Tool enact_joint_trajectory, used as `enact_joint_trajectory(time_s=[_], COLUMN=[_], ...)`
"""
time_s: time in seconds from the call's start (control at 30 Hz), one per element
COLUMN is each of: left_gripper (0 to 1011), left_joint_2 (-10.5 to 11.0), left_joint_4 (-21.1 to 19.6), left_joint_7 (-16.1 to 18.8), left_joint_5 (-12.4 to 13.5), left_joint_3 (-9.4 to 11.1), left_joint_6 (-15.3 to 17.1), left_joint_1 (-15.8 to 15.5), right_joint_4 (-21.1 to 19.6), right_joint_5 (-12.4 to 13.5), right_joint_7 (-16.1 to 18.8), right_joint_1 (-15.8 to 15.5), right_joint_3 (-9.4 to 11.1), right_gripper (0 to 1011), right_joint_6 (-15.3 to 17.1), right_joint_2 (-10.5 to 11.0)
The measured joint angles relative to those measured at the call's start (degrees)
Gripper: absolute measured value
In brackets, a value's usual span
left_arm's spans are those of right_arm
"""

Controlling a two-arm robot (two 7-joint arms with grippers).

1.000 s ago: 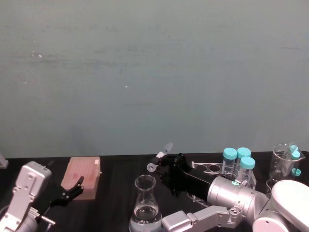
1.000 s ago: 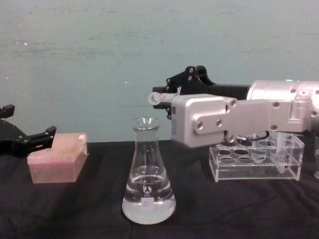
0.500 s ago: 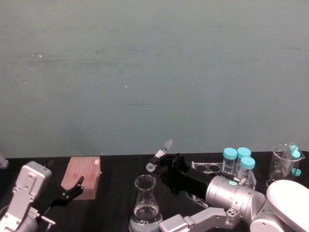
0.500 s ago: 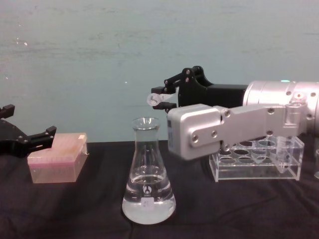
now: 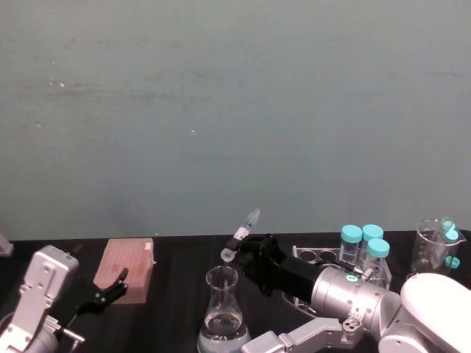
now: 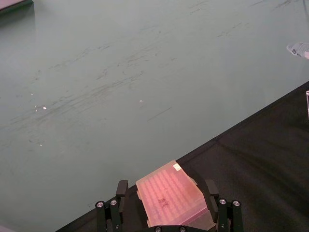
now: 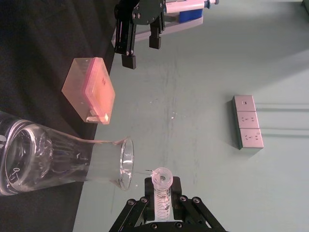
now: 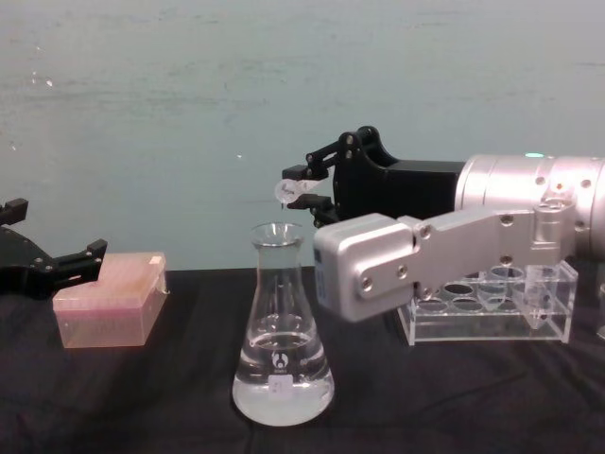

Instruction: Pour the liquid from the test tube into the beaker using one hand.

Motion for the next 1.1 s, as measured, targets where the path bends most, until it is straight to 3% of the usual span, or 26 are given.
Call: enact_joint_trajectory(time_s=[0.57, 0.77, 1.1], left_gripper=[1000, 1000, 1000], left_joint_2=[0.0, 0.0, 0.0], left_joint_4=[0.0, 0.0, 0.0], left_joint_7=[0.0, 0.0, 0.0], left_joint_5=[0.0, 0.0, 0.0], left_joint_3=[0.0, 0.0, 0.0], left_joint_6=[0.0, 0.0, 0.0], left_joint_1=[0.0, 0.0, 0.0], right_joint_4=[0.9, 0.7, 0.5], right_joint_5=[-2.5, -4.6, -5.4], right_joint_7=[-2.3, -4.3, -5.3], right_joint_1=[1.1, 1.1, 1.0], right_joint_3=[-1.6, -2.3, -2.6], right_gripper=[194, 194, 194], right_joint_6=[0.2, 1.0, 1.4], right_joint_2=[0.2, 0.7, 1.2])
